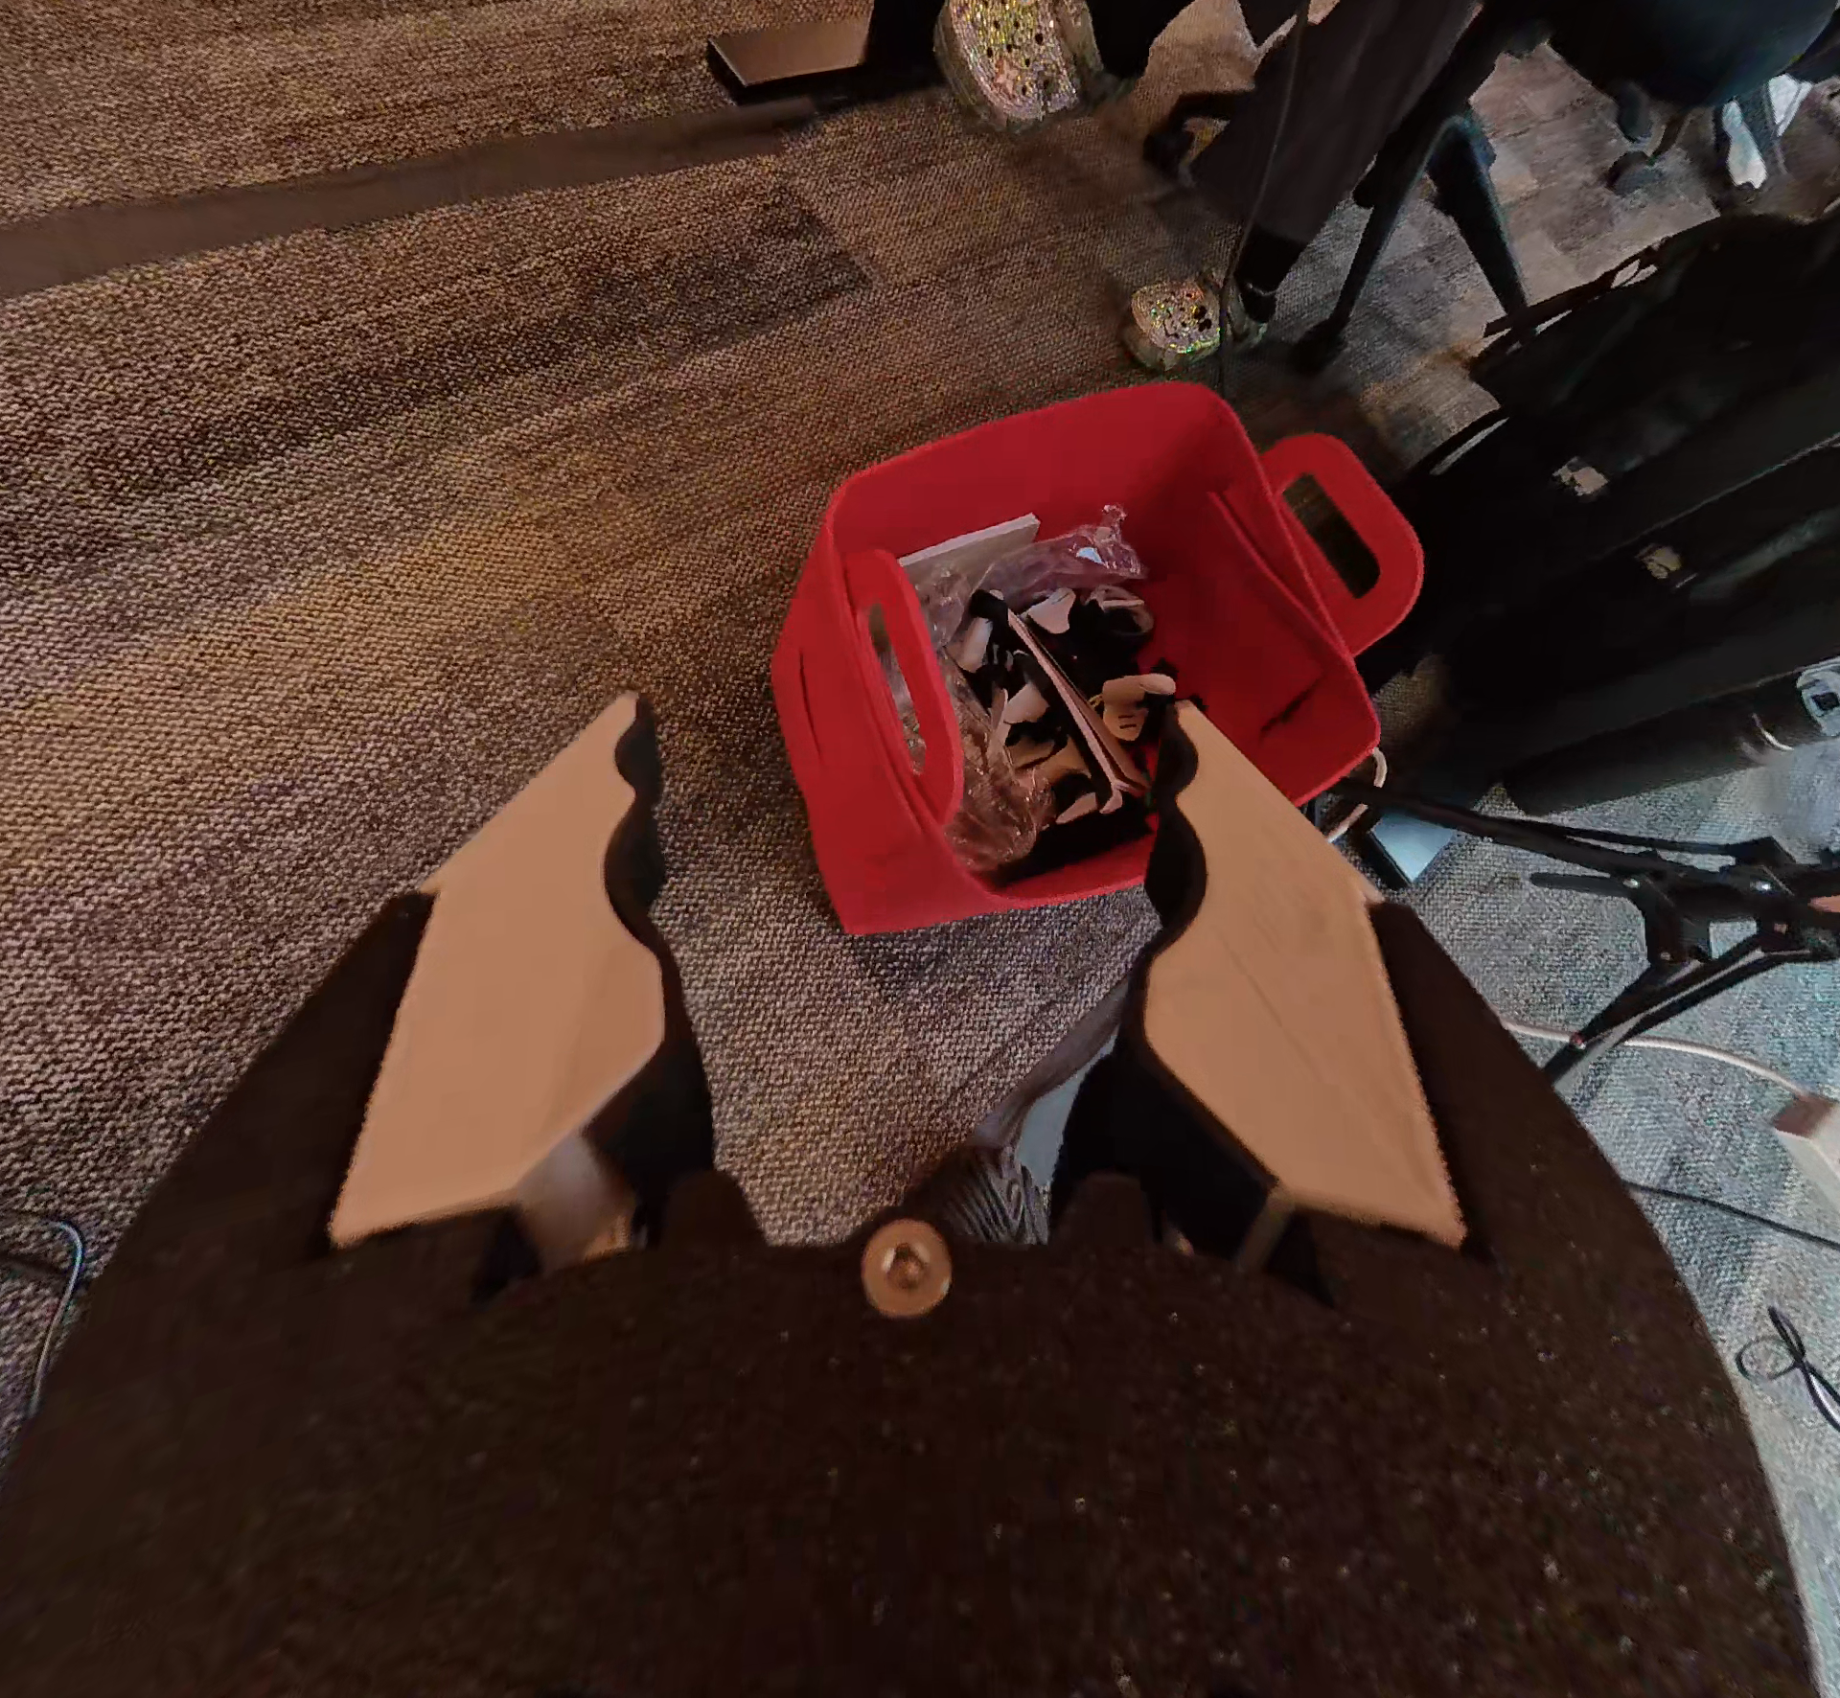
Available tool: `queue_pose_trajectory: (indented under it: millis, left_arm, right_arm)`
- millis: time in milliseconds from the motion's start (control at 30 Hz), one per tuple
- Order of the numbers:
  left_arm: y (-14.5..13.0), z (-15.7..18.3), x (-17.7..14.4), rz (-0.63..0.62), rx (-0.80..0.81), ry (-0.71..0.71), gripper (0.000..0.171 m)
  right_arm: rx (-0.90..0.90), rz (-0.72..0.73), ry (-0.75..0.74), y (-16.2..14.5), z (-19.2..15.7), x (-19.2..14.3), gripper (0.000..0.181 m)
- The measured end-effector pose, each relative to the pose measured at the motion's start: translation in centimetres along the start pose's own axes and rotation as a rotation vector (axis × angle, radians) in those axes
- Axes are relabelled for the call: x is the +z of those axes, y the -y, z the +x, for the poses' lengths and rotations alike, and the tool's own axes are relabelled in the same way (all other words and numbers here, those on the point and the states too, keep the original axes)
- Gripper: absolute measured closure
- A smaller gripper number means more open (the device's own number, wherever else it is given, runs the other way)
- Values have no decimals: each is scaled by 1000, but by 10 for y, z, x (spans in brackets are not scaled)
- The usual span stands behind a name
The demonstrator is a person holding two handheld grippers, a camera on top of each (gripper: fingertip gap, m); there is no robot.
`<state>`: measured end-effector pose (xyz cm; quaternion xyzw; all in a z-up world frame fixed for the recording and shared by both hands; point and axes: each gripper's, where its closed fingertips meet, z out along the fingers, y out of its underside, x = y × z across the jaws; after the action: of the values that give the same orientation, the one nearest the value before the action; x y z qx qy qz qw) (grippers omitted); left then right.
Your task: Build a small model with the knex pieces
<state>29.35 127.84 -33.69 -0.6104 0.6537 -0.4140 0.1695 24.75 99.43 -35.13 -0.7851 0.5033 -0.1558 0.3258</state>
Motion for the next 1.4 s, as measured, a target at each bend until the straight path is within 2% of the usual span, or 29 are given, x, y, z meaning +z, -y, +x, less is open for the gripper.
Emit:
queue_pose_trajectory:
  millis: [167,300,633,767,967,1100,1267,1400]
  left_arm:
    - [7,0,16,21,-15,-13,73]
    - [5,4,20,25,-31,-20,73]
    - [-12,13,0,8,-34,9,73]
    - [-33,19,-9,10,-87,46,73]
    - [-69,47,-28,5,-165,105,73]
    - [-75,55,-52,47,-254,210,69]
    - [-84,69,-78,117,-417,307,70]
    - [-80,88,-93,172,-466,358,70]
  right_arm:
    - [-2,7,-11,10,6,7,62]
    - [5,-3,-18,6,9,6,61]
    - [-1,35,27,9,-1,3,61]
    - [-18,13,62,-6,-1,1,61]
    - [-71,-8,139,-16,0,-5,61]
    - [-169,20,219,1,0,-9,62]
    - [-270,66,243,33,28,-23,61]
    - [-356,81,268,50,43,-30,59]
